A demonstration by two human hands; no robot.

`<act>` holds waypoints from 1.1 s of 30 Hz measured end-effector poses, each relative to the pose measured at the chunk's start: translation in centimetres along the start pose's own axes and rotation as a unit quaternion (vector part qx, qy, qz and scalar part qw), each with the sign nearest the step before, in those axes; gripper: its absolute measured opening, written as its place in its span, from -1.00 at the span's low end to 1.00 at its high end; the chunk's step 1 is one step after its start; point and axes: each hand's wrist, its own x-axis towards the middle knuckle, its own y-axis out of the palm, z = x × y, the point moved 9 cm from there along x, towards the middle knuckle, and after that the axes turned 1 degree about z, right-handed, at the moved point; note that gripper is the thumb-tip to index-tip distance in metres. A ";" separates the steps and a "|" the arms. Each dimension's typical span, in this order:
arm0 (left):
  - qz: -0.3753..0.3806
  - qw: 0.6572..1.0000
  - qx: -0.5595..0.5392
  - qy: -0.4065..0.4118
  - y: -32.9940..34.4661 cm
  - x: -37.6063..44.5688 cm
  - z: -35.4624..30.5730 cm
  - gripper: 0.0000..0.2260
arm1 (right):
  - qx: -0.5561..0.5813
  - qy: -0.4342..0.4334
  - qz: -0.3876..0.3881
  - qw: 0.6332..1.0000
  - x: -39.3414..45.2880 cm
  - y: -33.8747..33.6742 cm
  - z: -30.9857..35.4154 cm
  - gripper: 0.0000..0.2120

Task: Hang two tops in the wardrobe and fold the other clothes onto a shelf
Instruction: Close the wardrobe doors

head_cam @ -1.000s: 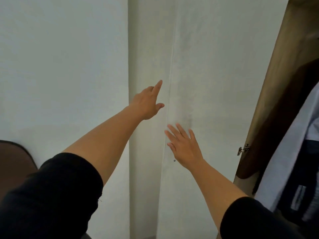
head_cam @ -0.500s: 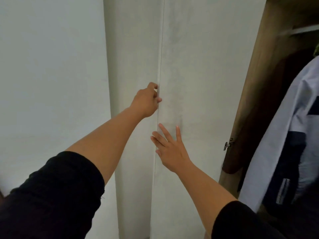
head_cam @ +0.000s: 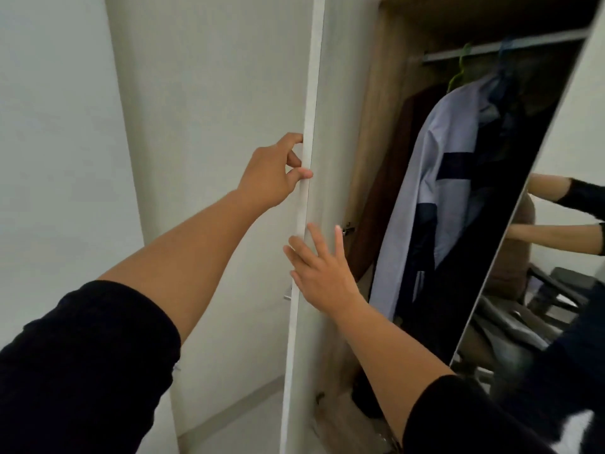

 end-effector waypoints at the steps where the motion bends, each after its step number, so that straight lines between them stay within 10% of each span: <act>1: 0.012 1.000 -0.001 0.012 0.9 -0.2 -1.5 -0.54 | -0.006 0.014 0.019 1.000 -1.3 -0.4 -1.1 -0.56; 17: 0.178 0.944 0.110 0.255 19.7 3.1 -17.8 -0.47 | -0.116 0.213 0.258 0.935 -14.2 -0.3 -19.3 -0.51; 33: 0.145 0.928 0.091 0.332 30.3 7.2 -20.9 -0.47 | -0.185 0.326 0.315 0.872 -17.8 6.2 -27.0 -0.37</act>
